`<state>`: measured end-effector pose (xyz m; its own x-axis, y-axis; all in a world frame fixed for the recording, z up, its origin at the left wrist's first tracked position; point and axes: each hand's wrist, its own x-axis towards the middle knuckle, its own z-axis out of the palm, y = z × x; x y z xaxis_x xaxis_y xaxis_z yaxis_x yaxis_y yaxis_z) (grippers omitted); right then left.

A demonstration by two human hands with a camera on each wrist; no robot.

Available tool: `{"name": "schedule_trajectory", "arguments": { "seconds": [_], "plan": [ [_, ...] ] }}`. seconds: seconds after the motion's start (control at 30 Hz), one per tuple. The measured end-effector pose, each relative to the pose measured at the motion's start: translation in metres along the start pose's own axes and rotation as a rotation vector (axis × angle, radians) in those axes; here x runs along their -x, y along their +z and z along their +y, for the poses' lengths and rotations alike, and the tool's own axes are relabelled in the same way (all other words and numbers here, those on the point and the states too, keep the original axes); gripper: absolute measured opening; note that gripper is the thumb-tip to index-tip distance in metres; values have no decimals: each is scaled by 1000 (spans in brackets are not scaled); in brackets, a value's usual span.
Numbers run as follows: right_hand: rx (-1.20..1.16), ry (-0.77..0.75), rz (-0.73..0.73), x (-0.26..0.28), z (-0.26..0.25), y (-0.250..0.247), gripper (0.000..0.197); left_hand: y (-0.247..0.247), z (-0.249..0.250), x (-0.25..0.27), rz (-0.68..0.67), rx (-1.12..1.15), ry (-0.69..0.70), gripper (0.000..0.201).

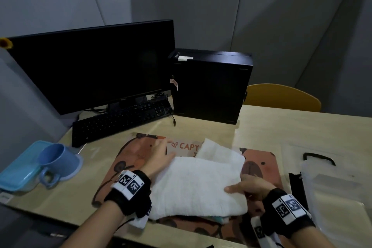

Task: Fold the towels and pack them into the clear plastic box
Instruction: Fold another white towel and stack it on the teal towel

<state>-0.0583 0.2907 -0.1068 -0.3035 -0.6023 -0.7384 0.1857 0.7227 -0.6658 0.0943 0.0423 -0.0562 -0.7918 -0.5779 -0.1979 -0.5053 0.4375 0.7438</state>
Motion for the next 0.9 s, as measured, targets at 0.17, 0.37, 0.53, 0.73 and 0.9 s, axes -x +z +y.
{"name": "schedule_trajectory", "arguments": {
  "seconds": [0.17,0.37,0.53,0.73,0.9],
  "plan": [
    [-107,-39,-28,4,7,8,71,23,38,6,-238,-131,114,39],
    [31,-79,92,31,-7,11,26,34,50,11,-377,-195,145,48],
    [36,-355,134,79,-59,10,22,11,62,13,-508,55,124,88],
    [212,-697,-41,129,-136,11,17,-40,72,7,-649,478,184,129],
    [112,-862,22,132,-175,0,9,-65,92,20,-553,651,244,67]
  ]
}}
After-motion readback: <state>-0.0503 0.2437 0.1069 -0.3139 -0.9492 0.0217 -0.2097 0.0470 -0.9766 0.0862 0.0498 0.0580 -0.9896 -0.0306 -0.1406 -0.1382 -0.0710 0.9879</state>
